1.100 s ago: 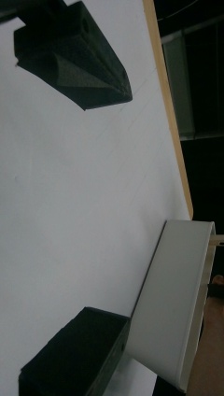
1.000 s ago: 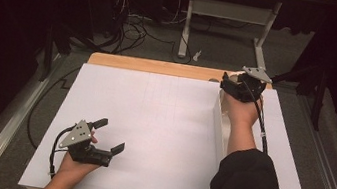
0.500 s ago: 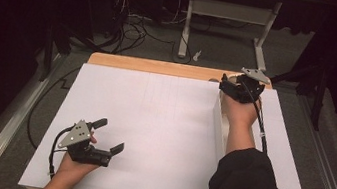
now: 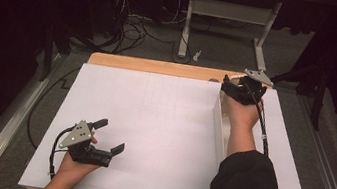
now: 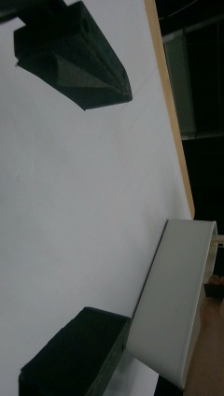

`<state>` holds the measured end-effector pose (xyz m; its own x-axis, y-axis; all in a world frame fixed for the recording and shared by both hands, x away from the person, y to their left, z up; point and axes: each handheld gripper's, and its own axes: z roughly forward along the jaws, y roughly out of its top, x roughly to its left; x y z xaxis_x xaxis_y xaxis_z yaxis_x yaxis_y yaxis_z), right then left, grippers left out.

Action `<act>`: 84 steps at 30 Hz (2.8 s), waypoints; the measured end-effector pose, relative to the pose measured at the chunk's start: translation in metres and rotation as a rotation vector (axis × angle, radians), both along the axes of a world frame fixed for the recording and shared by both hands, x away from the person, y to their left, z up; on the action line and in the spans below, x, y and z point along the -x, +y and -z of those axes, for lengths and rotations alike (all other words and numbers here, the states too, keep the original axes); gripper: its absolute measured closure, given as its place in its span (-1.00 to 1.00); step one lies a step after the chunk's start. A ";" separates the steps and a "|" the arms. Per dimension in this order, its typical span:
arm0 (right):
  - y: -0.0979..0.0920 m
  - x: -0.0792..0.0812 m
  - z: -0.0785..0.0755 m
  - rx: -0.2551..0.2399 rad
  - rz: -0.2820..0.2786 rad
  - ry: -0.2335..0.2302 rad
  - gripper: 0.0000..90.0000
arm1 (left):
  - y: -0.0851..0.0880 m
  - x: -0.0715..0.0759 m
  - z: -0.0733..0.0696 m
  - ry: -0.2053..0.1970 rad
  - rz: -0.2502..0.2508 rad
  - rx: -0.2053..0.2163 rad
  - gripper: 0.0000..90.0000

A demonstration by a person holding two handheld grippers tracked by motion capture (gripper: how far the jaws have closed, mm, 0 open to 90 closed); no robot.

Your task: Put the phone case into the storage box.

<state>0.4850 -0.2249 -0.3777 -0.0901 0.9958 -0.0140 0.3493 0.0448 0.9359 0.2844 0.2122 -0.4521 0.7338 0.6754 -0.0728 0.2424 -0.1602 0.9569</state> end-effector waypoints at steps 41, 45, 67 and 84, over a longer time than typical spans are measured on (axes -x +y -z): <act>-0.001 -0.005 -0.001 0.016 -0.047 0.007 -0.98 | -0.001 -0.001 0.001 0.007 0.008 -0.007 -0.99; 0.000 -0.006 -0.002 0.024 -0.045 0.005 -0.86 | 0.000 -0.001 0.001 0.009 0.006 -0.005 -0.99; -0.001 -0.013 -0.004 0.004 -0.065 0.044 -1.00 | -0.001 -0.001 0.001 0.014 0.015 -0.009 -0.99; 0.001 -0.003 -0.013 -0.008 -0.101 0.023 -1.00 | -0.003 -0.001 0.001 0.016 0.019 -0.013 -0.99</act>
